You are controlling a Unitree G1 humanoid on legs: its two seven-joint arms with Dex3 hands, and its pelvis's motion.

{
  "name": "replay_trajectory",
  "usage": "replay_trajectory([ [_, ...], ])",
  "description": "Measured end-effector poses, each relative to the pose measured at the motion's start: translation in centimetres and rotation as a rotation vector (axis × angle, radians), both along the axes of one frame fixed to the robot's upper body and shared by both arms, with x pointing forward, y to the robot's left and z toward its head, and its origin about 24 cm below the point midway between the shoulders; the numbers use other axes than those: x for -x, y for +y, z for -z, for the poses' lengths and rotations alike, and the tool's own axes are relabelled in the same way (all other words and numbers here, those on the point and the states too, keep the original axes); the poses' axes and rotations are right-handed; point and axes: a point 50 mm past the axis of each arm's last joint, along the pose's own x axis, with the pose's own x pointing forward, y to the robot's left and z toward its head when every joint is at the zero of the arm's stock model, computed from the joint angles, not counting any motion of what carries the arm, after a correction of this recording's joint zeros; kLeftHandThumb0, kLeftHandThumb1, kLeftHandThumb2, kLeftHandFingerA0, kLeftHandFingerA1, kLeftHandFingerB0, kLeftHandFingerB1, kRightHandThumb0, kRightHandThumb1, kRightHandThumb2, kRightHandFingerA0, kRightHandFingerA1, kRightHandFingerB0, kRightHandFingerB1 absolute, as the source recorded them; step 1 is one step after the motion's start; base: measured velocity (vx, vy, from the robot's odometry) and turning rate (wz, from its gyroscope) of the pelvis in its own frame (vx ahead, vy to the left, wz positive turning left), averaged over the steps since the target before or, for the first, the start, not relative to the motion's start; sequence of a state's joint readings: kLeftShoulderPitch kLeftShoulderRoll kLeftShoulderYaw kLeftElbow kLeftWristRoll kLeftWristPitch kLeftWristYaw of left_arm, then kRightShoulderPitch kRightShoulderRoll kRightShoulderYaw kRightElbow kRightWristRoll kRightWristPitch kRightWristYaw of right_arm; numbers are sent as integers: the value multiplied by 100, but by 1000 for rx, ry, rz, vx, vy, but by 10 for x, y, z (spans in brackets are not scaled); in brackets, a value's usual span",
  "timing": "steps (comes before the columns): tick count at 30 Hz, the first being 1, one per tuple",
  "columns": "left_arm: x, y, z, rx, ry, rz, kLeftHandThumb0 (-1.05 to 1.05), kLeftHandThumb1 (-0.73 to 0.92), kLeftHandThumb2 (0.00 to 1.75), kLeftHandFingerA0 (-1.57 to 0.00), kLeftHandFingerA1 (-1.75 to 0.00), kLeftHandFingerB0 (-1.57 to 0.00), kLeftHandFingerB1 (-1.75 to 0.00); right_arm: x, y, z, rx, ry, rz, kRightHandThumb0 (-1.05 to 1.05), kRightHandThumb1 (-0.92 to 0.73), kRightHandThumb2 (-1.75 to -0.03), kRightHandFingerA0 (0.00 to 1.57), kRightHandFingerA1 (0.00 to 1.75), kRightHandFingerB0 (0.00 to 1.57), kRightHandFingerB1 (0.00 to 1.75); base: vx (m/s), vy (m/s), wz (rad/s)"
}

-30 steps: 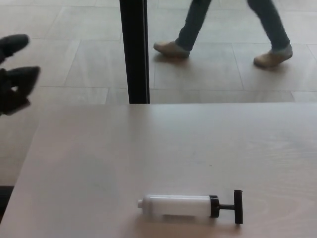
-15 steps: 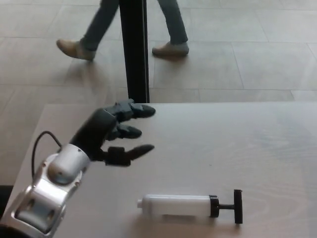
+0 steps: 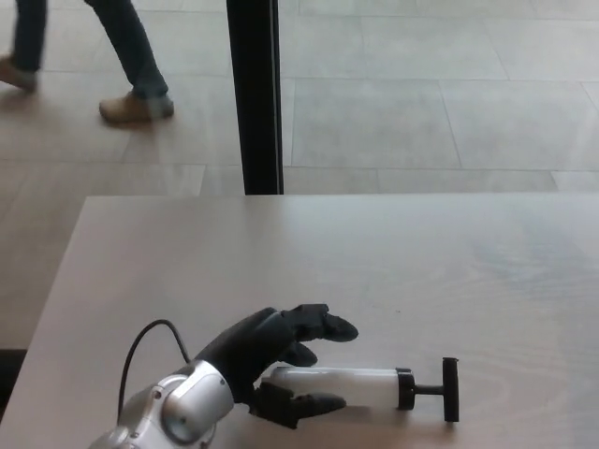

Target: The robot uses its left hand to lift the air pump kept on the middle of the desk and use the right hand to pull out the handle

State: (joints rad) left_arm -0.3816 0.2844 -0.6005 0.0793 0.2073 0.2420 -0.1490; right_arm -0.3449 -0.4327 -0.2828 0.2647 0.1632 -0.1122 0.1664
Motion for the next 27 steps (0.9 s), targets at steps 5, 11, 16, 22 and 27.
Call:
replay_trajectory([
  [5, 1, -9, 0, -90, -44, 54, -83, 84, 65, -29, -60, -37, -41, -1, 1, -2, -1, -6, -2, -82, -76, -63, 43, 51, 37, 34, 0, 0, 0],
  [11, 0, -14, 0, -197, -103, 98, -82, 81, 65, -25, -58, -39, -39, -3, 2, -5, -1, -14, -4, -80, -59, -101, 42, 63, 35, 49, 0, 0, 0],
  [16, -2, -17, 1, -283, -153, 117, -76, 76, 63, -27, -60, -44, -42, -3, 2, -6, -1, -18, -4, -80, -76, -63, 45, 61, 44, 35, 0, 0, 0],
  [22, -4, -18, 4, -385, -221, 127, -68, 71, 61, -24, -59, -44, -42, -3, 2, -6, -2, -19, -3, -79, -75, -64, 48, 62, 44, 35, 0, 0, 0],
  [27, -5, -14, 8, -468, -268, 119, -69, 71, 61, -20, -59, -46, -43, -3, 2, -6, -1, -20, 0, -79, -75, -63, 46, 58, 44, 35, 0, 0, 0],
])
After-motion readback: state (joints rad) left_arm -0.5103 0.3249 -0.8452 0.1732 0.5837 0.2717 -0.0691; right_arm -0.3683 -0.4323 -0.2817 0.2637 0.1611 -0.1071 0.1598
